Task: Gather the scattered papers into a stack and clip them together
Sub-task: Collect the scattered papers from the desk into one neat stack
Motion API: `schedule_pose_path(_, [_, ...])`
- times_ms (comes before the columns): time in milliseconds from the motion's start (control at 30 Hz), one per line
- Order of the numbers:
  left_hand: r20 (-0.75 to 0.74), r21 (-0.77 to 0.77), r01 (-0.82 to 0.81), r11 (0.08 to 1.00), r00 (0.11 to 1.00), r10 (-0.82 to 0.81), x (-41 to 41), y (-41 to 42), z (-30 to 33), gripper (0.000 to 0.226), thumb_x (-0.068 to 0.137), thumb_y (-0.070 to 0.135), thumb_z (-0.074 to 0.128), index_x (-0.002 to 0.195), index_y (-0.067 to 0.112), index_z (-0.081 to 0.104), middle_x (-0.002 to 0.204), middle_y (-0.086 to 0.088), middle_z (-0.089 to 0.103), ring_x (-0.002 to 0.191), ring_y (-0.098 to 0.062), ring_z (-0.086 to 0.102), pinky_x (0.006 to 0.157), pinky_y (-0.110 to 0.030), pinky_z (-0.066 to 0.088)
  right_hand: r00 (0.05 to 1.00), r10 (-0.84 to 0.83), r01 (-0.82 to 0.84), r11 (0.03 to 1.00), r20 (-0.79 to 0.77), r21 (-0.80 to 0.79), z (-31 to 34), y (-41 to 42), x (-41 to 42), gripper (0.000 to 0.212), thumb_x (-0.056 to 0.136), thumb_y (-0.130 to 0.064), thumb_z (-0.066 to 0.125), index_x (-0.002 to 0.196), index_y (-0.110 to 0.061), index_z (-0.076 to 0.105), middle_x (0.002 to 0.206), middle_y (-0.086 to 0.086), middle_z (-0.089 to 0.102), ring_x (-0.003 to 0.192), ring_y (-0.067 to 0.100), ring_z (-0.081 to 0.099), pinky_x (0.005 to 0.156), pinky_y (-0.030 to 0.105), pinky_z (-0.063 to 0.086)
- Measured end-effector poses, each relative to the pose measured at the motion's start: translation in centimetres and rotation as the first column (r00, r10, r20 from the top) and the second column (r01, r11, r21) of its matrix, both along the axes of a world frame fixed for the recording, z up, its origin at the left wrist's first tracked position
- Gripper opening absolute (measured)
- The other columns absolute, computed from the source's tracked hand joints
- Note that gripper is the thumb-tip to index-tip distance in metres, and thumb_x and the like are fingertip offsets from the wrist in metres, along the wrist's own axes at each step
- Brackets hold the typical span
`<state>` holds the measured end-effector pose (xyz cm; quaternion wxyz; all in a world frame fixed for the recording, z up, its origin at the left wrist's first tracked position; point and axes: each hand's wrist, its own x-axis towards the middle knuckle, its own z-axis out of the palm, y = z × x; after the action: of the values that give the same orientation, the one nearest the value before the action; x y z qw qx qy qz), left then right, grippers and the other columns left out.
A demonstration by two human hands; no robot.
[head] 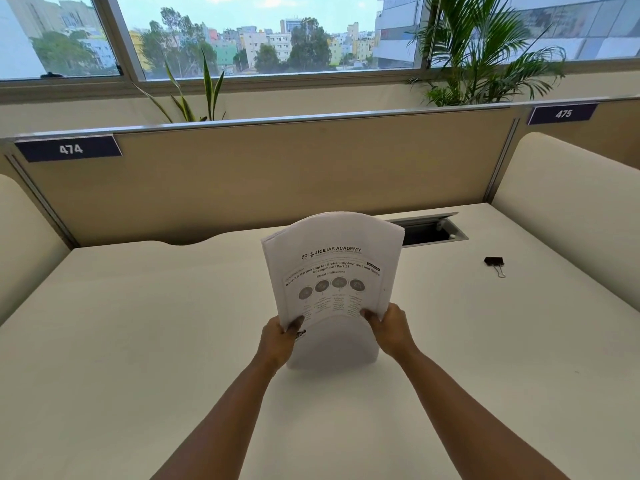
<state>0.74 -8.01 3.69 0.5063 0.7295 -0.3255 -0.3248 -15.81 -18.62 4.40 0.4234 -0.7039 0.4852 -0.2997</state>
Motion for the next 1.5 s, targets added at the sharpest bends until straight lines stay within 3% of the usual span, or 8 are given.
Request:
schedule_pose_path(133, [0.035,-0.114,-0.045,0.992,0.998,0.049,-1.4,-0.4,0.6,0.030,0.089,0.016,0.058,0.116,0.004,0.061,0.104,-0.006,0.064,0.099,-0.026,0.062,0.085,-0.035,0.052,0.998,-0.063,0.063,0.994,0.000,-0.087,-0.7,1.1,0.8,0.031,0.090,-0.016,0.057,0.112,0.005,0.063,0.110,0.019,0.069,0.096,0.037,0.065,0.072,0.036,0.054])
schedule_pose_path(367, [-0.145,-0.225,-0.157,0.962,0.981,0.127,-1.7,-0.6,0.9,0.017,0.086,0.009,0.061,0.093,0.024,0.063,0.095,-0.006,0.068,0.096,-0.033,0.064,0.086,-0.047,0.054,0.986,-0.149,0.153,0.986,0.071,-0.060,-0.7,1.3,1.0,0.027,0.089,-0.012,0.058,0.106,0.008,0.063,0.103,0.024,0.069,0.091,0.039,0.065,0.074,0.041,0.054])
schedule_pose_path(533, [-0.246,-0.282,-0.221,0.934,0.957,0.152,-1.8,-0.4,0.9,0.017,0.084,0.008,0.063,0.092,0.022,0.063,0.085,0.006,0.066,0.078,-0.015,0.064,0.063,-0.022,0.057,0.990,-0.106,0.108,0.994,0.091,-0.015,-0.9,1.3,0.9,0.035,0.085,-0.015,0.065,0.114,0.004,0.061,0.110,0.019,0.068,0.099,0.034,0.064,0.072,0.026,0.045])
schedule_pose_path(800, [-0.216,-0.248,-0.162,0.955,0.970,0.108,-1.0,-0.9,1.4,0.009,0.093,0.016,0.052,0.097,0.018,0.059,0.085,0.004,0.065,0.078,-0.014,0.063,0.056,-0.018,0.055,0.990,-0.098,0.097,0.995,0.100,0.016,-0.7,0.6,0.9,0.034,0.086,-0.013,0.063,0.113,0.007,0.061,0.112,0.022,0.067,0.099,0.036,0.064,0.073,0.027,0.047])
schedule_pose_path(967, [-0.182,-0.223,-0.171,0.960,0.974,0.132,0.3,-1.4,2.1,0.010,0.091,0.016,0.055,0.097,0.012,0.061,0.095,-0.013,0.067,0.089,-0.031,0.065,0.079,-0.041,0.056,0.988,-0.042,0.041,0.999,0.146,0.009,0.4,0.0,0.6,0.032,0.084,-0.009,0.065,0.112,0.005,0.061,0.109,0.020,0.068,0.095,0.031,0.064,0.076,0.030,0.051])
schedule_pose_path(1100, [-0.200,-0.247,-0.150,0.957,0.975,0.101,0.9,-1.1,2.7,0.011,0.092,0.012,0.053,0.100,0.010,0.059,0.091,-0.009,0.066,0.083,-0.026,0.065,0.065,-0.027,0.059,0.952,-0.004,-0.028,0.995,0.307,0.100,1.4,-0.3,0.1,0.030,0.082,-0.015,0.068,0.110,-0.007,0.061,0.102,0.011,0.069,0.089,0.026,0.067,0.075,0.036,0.059])
schedule_pose_path(1233, [-0.255,-0.252,-0.110,0.961,0.966,0.044,1.2,-0.5,2.8,0.014,0.091,0.011,0.053,0.104,0.011,0.058,0.088,-0.001,0.066,0.081,-0.018,0.064,0.059,-0.019,0.058,0.921,-0.001,-0.087,0.974,0.390,0.209,1.8,-0.5,-0.7,0.004,0.087,-0.019,0.061,0.089,-0.017,0.064,0.090,0.005,0.070,0.078,0.021,0.068,0.065,0.027,0.060])
schedule_pose_path(1500, [-0.344,-0.236,-0.080,0.968,0.939,-0.006,1.7,-0.2,2.8,0.008,0.086,0.014,0.060,0.090,0.019,0.064,0.085,-0.002,0.072,0.083,-0.023,0.068,0.077,-0.040,0.057,0.917,-0.042,-0.048,0.976,0.397,0.215,1.1,-0.4,-1.3,0.011,0.088,-0.015,0.060,0.079,-0.011,0.066,0.079,0.002,0.070,0.067,0.013,0.068,0.061,0.024,0.059])
